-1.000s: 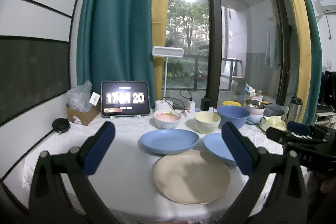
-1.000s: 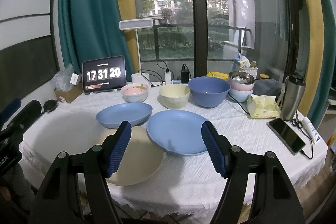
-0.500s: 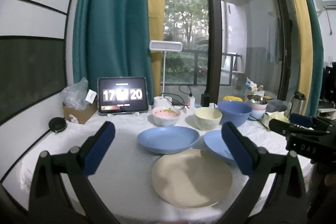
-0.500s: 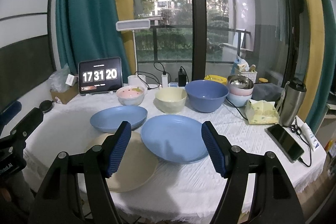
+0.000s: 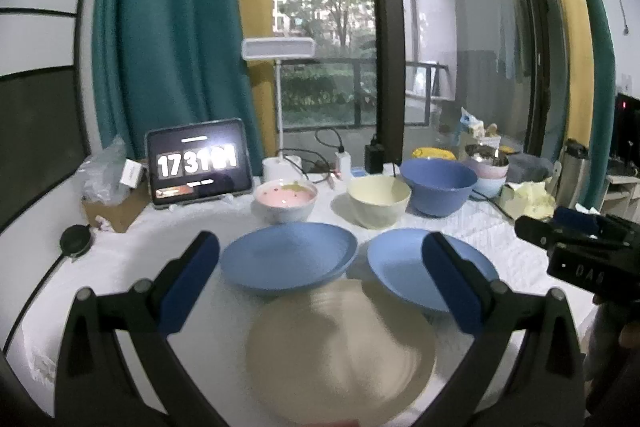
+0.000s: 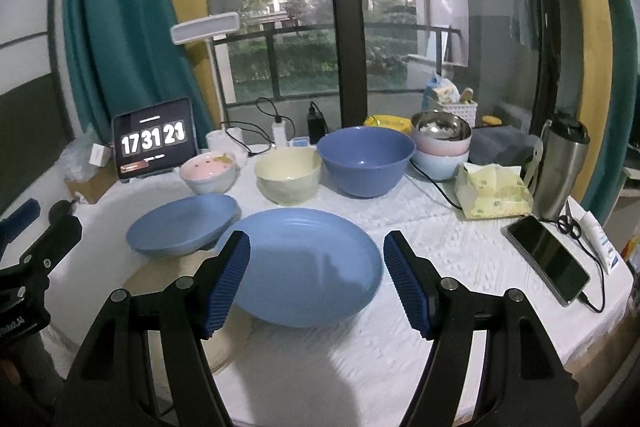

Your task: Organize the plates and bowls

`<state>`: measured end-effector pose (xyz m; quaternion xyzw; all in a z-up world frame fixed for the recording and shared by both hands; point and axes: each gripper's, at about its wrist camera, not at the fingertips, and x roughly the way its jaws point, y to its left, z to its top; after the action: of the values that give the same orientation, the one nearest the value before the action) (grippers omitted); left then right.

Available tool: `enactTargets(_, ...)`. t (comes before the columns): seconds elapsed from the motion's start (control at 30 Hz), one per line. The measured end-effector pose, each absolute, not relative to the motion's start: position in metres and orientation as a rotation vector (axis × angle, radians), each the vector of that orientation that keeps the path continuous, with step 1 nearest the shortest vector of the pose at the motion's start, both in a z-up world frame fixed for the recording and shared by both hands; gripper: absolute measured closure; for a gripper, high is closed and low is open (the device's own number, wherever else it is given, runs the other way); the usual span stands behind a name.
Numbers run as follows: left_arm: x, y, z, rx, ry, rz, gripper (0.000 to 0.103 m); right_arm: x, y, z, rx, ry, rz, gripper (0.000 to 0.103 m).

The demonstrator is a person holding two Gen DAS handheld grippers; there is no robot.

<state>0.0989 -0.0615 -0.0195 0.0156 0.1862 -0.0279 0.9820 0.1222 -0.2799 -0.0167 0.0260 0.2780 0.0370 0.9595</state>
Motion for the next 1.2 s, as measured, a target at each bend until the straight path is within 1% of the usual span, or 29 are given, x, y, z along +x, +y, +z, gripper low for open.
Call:
enactTargets(0.47,0.172,-0.107,-0.048,0.093,0.526,-0.071,0.001,0.18,-0.322,-0.06,0.135,0.666,0.053,0.03)
enactTargets(0.87,0.214,-0.129,-0.084,0.131,0.659,-0.085,0.002,0.218,-0.341,-0.106,0.183,0.788,0.05,0.03)
enactTargets(0.9,0.215,-0.131,-0.086,0.134,0.666,-0.088,0.005,0.22,-0.342,-0.11,0.189,0.8,0.051,0.03)
enactTargets(0.93,0.218,-0.133,-0.089,0.14,0.677,-0.091,0.011,0.222,-0.343,-0.114,0.194,0.813,0.053,0.031)
enactTargets(1.07,0.229,-0.138,-0.099,0.151,0.734,-0.094,0.017,0.23,-0.343,-0.125,0.208,0.854,0.064,0.04)
enactTargets(1.13,0.232,-0.14,-0.103,0.154,0.749,-0.093,0.025,0.232,-0.343,-0.128,0.21,0.861,0.067,0.041)
enactTargets(1.2,0.235,-0.142,-0.107,0.156,0.765,-0.098,0.031,0.233,-0.343,-0.131,0.213,0.873,0.075,0.041)
